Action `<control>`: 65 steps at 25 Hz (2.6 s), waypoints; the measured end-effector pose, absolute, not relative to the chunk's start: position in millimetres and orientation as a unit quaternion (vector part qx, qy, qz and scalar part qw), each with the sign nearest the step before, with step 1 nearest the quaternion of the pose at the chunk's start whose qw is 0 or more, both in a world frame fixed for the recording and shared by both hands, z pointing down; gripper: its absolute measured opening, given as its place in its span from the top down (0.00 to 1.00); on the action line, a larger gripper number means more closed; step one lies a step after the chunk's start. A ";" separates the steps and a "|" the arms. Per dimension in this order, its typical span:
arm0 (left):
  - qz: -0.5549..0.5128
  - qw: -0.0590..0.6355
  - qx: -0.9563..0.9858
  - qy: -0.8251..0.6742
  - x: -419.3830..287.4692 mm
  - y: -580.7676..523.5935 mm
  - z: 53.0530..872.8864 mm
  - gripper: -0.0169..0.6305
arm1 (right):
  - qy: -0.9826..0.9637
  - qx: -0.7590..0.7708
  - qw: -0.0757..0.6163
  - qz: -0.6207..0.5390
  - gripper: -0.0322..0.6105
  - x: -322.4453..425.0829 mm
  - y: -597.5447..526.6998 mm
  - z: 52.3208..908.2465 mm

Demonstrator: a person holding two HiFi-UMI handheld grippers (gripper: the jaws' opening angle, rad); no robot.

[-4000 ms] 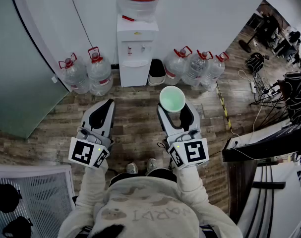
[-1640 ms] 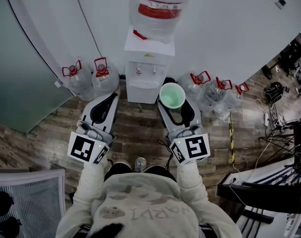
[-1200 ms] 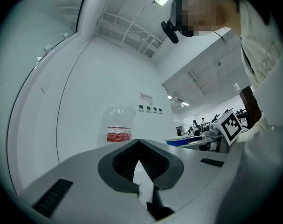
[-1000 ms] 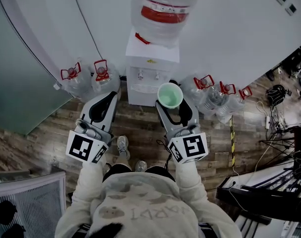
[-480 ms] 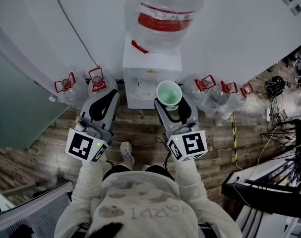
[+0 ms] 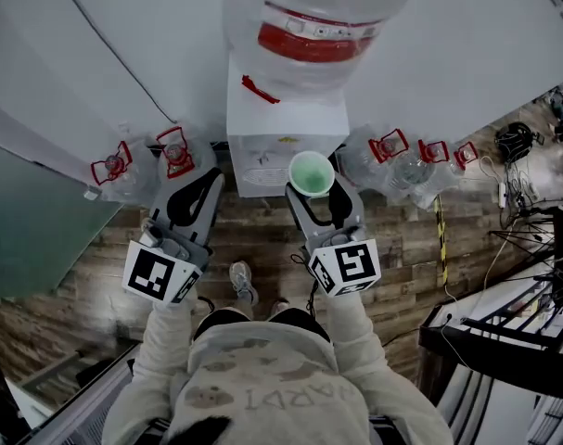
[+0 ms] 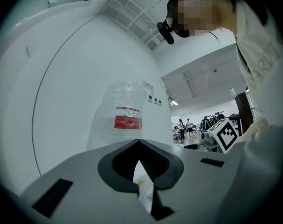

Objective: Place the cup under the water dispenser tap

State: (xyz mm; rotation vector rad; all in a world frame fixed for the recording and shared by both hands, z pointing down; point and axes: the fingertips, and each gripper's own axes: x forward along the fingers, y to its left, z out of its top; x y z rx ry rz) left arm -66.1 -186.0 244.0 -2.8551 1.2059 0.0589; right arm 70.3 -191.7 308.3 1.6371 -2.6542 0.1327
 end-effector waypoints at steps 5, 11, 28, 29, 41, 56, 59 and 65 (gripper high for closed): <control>0.012 0.011 -0.927 0.375 -67.3 -208.5 265.3 0.97 | -0.846 0.529 0.012 0.060 0.50 65.4 -214.0 341.7; 0.002 0.002 -0.930 0.367 -70.4 -224.6 292.9 0.97 | -0.847 0.525 0.017 0.078 0.50 57.6 -233.6 386.4; -0.023 -0.067 -0.926 0.371 -84.7 -247.4 386.3 0.97 | -0.836 0.529 0.069 0.132 0.50 52.3 -261.9 542.5; -0.025 -0.069 -0.926 0.370 -84.8 -248.3 391.3 0.97 | -0.834 0.529 0.074 0.134 0.50 52.7 -262.8 551.9; -0.042 -0.073 -0.929 0.359 -90.6 -248.8 453.4 0.97 | -0.821 0.538 0.122 0.148 0.50 56.0 -268.0 655.3; -0.072 -0.082 -0.934 0.339 -102.8 -236.5 530.4 0.97 | -0.810 0.550 0.136 0.150 0.50 36.6 -304.3 758.7; -0.073 -0.082 -0.935 0.336 -104.1 -235.5 538.3 0.97 | -0.808 0.553 0.139 0.145 0.50 31.5 -313.7 770.9; -0.074 -0.081 -0.933 0.342 -109.5 -236.7 547.9 0.97 | -0.811 0.552 0.144 0.130 0.50 22.1 -333.2 786.1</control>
